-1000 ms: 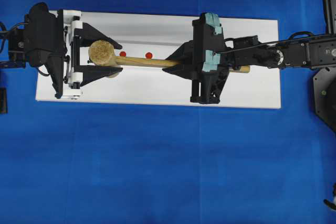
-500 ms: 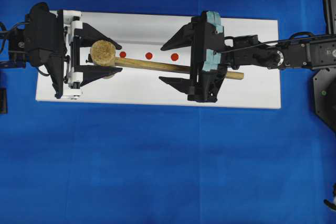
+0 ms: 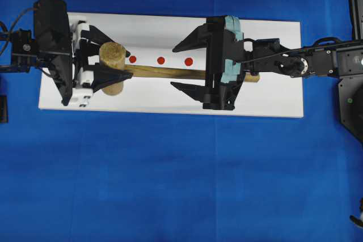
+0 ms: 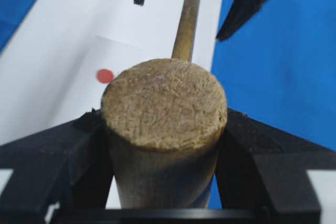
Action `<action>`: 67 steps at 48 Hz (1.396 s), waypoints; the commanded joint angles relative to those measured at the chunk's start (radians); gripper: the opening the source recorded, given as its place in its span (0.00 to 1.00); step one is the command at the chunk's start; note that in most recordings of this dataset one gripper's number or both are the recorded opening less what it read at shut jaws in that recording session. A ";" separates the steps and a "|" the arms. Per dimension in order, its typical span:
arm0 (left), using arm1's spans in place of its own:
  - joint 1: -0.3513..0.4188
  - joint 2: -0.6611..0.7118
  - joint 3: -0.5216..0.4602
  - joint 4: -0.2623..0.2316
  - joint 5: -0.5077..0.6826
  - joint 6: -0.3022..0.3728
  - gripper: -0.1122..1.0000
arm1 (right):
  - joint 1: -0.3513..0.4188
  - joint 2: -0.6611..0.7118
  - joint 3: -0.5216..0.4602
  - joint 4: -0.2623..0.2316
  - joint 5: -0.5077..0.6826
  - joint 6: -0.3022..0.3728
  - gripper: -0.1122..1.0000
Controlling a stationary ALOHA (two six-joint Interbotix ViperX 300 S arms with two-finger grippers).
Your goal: Hit the mark with a hammer.
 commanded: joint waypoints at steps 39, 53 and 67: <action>-0.026 -0.195 0.041 0.000 0.054 -0.788 0.51 | 0.006 -0.026 -0.003 -0.026 -0.008 -0.058 0.92; -0.031 -0.189 0.038 0.000 0.055 -0.790 0.51 | 0.006 -0.018 -0.006 -0.046 -0.017 -0.058 0.88; -0.041 -0.189 0.038 -0.002 0.055 -0.792 0.51 | 0.006 -0.014 -0.009 -0.083 -0.031 -0.066 0.23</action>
